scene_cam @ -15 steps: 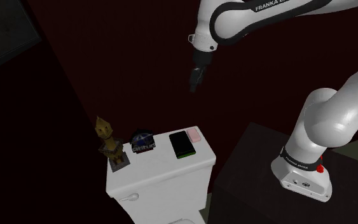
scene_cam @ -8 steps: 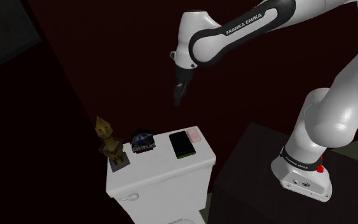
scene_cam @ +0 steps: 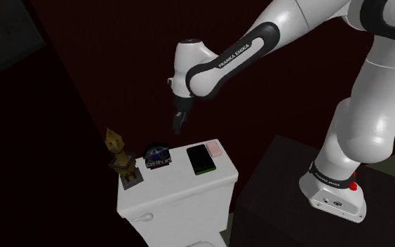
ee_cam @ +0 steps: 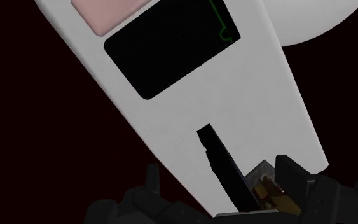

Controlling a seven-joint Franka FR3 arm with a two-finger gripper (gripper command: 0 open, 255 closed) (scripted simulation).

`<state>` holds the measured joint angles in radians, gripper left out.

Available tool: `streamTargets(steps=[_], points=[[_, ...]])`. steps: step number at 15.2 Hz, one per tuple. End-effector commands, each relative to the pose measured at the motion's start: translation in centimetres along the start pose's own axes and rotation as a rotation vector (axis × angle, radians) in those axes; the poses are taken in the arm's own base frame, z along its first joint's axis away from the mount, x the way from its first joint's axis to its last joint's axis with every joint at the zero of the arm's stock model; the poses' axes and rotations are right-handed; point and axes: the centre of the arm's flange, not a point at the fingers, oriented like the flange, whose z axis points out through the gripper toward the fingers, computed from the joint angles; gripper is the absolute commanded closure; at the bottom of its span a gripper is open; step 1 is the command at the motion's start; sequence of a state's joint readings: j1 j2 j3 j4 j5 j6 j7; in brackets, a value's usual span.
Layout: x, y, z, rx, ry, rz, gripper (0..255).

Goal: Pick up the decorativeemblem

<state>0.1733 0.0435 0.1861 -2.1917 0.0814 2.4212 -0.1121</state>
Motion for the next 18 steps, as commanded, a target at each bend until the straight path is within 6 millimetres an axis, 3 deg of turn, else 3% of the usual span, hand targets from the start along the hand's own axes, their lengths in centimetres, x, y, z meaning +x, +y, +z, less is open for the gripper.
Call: streamTargets(steps=[1, 5, 12, 15, 16, 18], points=[[1.5, -1.0, 2.1, 0.004, 0.003, -0.023, 0], [4.2, -2.9, 6.0, 0.011, 0.006, -0.067, 0], [3.5, -2.7, 9.7, 0.011, 0.006, -0.067, 0], [3.5, -2.7, 9.9, 0.011, 0.006, -0.067, 0], [3.4, -2.7, 9.9, 0.011, 0.006, -0.067, 255], [3.4, -2.7, 9.9, 0.011, 0.006, -0.067, 255]])
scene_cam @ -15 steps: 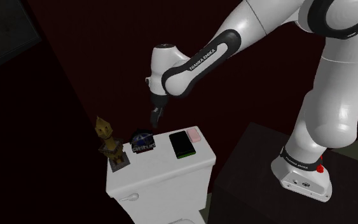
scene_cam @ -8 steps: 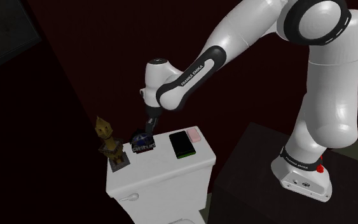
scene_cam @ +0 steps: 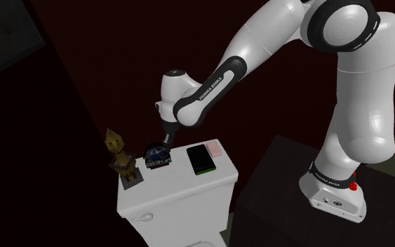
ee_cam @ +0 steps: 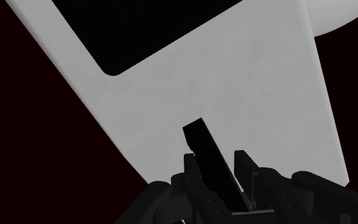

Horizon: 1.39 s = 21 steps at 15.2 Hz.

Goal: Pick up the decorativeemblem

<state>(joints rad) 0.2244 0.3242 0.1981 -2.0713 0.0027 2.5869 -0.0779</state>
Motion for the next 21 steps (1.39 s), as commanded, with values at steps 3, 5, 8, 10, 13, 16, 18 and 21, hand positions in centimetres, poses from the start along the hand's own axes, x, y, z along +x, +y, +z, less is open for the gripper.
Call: streamTargets(steps=[3, 5, 8, 10, 13, 16, 18, 21], points=[[0.0, 0.0, 0.0, 0.0, 0.0, 0.0, 255], [0.0, 0.0, 0.0, 0.0, 0.0, 0.0, 255], [0.1, 0.0, -0.5, 0.0, 0.0, 0.0, 255], [0.3, -0.1, -1.5, 0.0, 0.0, 0.0, 255], [0.7, -0.2, -3.1, 0.0, 0.0, 0.0, 255], [1.0, -0.2, -4.6, 0.0, 0.0, 0.0, 255], [1.2, -0.3, -5.6, 0.0, 0.0, 0.0, 255], [1.5, -0.4, -7.2, 0.0, 0.0, 0.0, 255]])
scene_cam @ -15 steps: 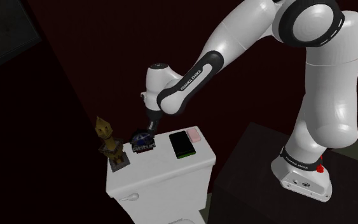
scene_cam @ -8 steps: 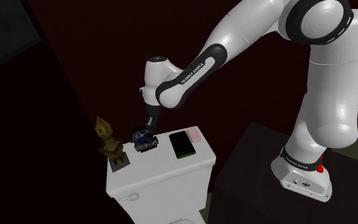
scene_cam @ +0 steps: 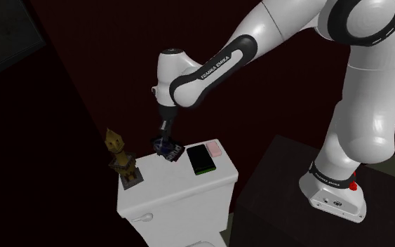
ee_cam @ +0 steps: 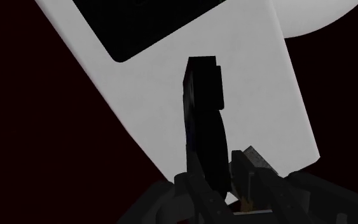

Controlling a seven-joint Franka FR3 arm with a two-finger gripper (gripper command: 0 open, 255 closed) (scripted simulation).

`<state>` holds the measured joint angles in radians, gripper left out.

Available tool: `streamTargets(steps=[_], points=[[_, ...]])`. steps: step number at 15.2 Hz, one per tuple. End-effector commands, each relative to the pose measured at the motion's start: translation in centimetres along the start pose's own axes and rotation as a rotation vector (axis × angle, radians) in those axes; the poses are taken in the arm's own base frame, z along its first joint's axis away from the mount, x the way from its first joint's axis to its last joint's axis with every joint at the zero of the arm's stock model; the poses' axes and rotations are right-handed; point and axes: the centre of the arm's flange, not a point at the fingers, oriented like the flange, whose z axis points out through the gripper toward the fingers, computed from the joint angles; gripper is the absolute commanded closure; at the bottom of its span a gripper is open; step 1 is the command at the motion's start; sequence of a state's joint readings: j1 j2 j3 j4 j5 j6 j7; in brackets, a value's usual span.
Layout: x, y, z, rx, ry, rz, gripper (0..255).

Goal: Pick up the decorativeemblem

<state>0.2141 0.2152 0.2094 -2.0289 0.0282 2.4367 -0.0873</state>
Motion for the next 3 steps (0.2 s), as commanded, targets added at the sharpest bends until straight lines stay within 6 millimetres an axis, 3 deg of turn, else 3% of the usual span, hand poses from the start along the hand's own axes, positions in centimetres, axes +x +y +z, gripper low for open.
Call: streamTargets(steps=[1, 3], points=[[0.31, -0.02, -1.03, 0.0, 0.0, 0.0, 255], [0.32, -0.03, -1.11, 0.0, 0.0, 0.0, 255]])
